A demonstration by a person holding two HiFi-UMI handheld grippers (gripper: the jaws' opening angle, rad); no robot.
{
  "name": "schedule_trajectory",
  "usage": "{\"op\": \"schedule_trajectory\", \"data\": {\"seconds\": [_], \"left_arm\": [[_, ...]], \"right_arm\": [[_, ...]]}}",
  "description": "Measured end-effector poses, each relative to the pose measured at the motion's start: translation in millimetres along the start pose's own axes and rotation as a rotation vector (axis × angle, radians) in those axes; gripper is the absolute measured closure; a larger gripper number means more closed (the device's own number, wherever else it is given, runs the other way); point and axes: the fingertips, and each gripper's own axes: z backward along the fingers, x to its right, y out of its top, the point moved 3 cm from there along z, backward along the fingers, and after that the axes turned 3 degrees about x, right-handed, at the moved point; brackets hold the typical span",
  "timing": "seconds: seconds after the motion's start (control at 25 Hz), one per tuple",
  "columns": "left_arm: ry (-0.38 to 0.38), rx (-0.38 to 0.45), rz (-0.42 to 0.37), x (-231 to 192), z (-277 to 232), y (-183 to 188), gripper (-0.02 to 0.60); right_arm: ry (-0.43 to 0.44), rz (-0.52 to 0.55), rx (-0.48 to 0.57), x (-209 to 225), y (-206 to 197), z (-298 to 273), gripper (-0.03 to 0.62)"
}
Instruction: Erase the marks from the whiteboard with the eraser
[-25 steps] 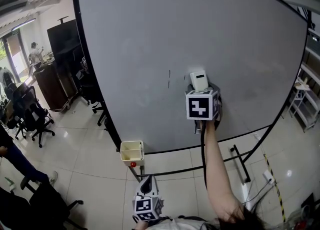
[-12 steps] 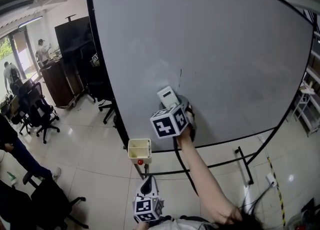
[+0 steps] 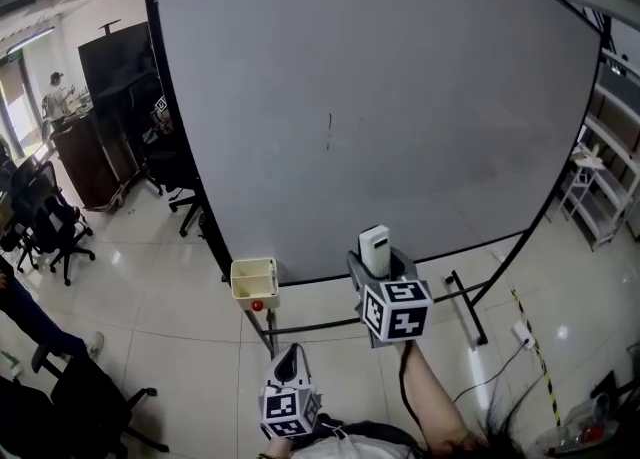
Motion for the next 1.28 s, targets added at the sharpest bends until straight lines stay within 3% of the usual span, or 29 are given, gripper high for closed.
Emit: {"op": "schedule_trajectory", "data": {"seconds": [0.16, 0.48, 0.68, 0.8, 1.04, 1.28], "left_arm": [[-0.022, -0.014, -0.020, 17, 11, -2, 0.595], [-0.004, 0.030, -0.019, 96, 80, -26, 0.595], [-0.049, 0.001, -0.040, 177, 115, -56, 0.595], [-0.053, 0.006, -0.058, 204, 137, -59, 0.595], [-0.034, 0.029, -0.102, 197, 170, -50, 0.595], [-0.077, 0.035, -0.103, 208, 174, -43, 0.595]], "right_arm": [[0.007, -0.167, -0.096, 21, -65, 49, 0.313], [0.017, -0.209, -0.181, 27, -150, 195, 0.315], [0.041, -0.158, -0.224, 50, -170, 263, 0.318], [0.053, -0.154, -0.244, 56, -178, 287, 0.319], [0.069, -0.124, -0.248, 29, -184, 305, 0.322], [0.071, -0.110, -0.257, 23, -186, 316, 0.322]]}}
